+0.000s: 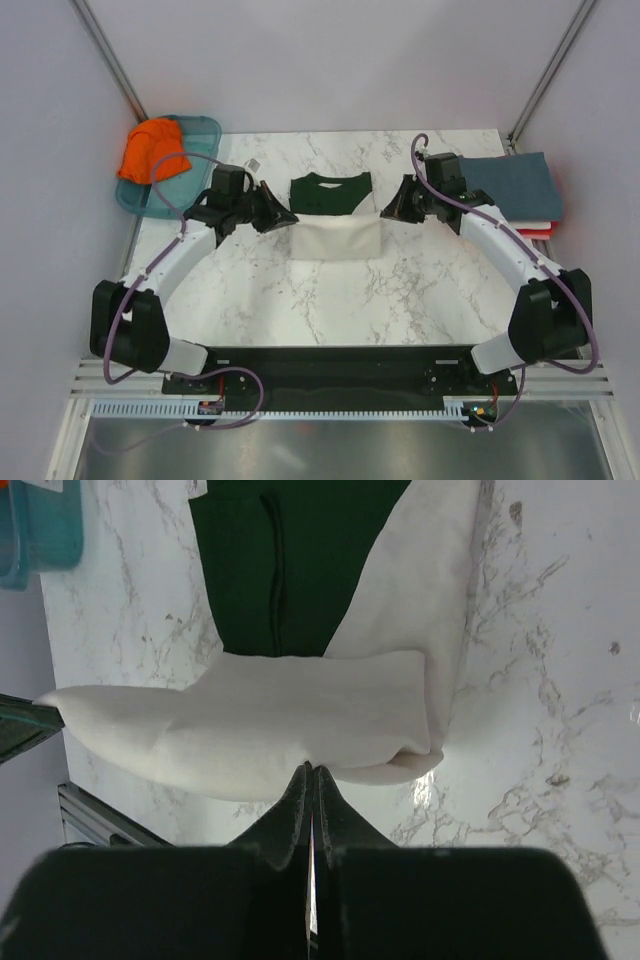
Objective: Fold and stack the t-shirts
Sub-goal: Fold the tshirt
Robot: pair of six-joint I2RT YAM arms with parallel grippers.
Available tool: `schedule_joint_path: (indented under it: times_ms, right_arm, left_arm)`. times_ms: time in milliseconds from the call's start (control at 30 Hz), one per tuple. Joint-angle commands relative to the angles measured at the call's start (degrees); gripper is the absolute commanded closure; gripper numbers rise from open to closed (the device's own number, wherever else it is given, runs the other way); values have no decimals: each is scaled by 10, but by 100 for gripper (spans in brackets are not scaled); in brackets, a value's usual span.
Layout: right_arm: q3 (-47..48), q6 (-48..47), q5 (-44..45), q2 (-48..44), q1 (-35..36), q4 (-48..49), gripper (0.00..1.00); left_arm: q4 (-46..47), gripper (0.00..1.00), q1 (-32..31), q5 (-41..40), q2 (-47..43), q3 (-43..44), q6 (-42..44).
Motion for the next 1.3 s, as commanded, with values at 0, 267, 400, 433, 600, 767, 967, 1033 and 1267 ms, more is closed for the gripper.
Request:
schedule_joint_path:
  times_ms: [0, 267, 400, 433, 600, 767, 967, 1033, 1267]
  right_arm:
    - [71, -16, 11, 49, -17, 9, 100]
    - [183, -13, -2, 165, -37, 9, 100]
    - [221, -10, -6, 208, -44, 9, 100]
    - [234, -6, -7, 215, -44, 12, 100]
    - [289, 0, -6, 272, -47, 14, 100]
    - [333, 5, -9, 329, -49, 15, 100]
    - [383, 8, -9, 389, -56, 18, 100]
    - [401, 14, -9, 404, -60, 20, 100]
    - [472, 29, -26, 491, -71, 37, 100]
  left_arm:
    - [12, 98, 18, -1, 50, 61, 19]
    - [12, 98, 47, 2, 156, 149, 22]
    - [12, 98, 59, 9, 197, 194, 24]
    - [12, 98, 65, 10, 209, 202, 24]
    - [12, 98, 76, 21, 259, 259, 18]
    - [14, 98, 80, 32, 317, 315, 16]
    - [13, 98, 85, 39, 397, 383, 9]
    - [14, 98, 86, 47, 429, 412, 7]
    - [19, 98, 90, 57, 515, 502, -9]
